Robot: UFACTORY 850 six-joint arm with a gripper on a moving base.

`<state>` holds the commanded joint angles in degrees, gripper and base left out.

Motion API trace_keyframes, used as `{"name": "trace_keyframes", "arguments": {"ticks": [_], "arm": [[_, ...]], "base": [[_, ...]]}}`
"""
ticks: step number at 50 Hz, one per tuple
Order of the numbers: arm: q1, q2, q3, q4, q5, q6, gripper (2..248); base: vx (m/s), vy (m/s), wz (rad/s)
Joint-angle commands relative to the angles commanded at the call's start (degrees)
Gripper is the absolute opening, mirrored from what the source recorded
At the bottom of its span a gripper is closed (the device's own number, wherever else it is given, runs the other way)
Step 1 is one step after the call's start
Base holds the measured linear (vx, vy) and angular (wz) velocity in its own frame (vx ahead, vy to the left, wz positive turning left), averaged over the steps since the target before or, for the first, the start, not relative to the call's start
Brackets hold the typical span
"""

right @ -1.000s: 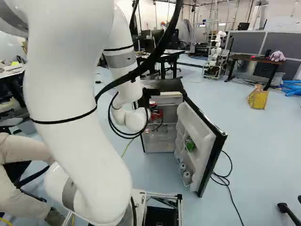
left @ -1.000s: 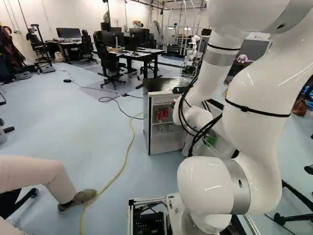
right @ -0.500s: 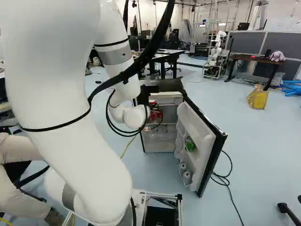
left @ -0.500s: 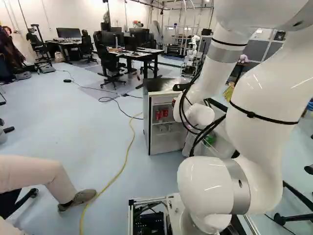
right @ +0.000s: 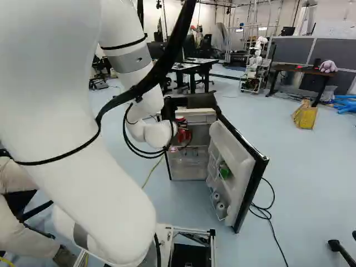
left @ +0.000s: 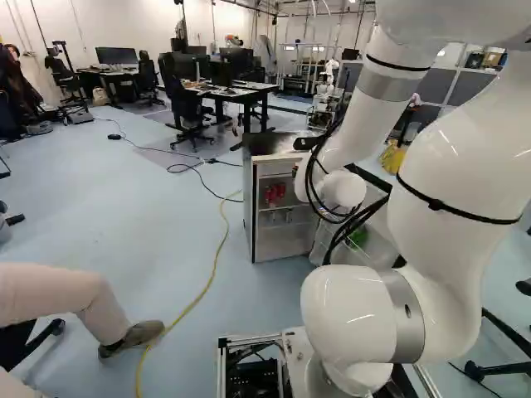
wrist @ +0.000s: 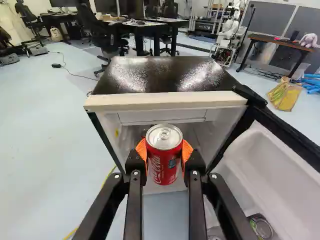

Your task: Grab a drink from the fridge

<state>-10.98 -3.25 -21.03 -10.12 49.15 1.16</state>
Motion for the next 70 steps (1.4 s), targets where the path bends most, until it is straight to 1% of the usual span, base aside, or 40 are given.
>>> {"name": "trace_keyframes", "arguments": {"ticks": [41, 70], "arm": [[0.5, 3.7, -2.5, 0.0, -7.1, 0.0, 87], [0.8, 1.7, -5.0, 0.0, -12.1, 0.0, 87]], "base": [[0.0, 0.0, 0.0], [0.0, 0.0, 0.0]]}}
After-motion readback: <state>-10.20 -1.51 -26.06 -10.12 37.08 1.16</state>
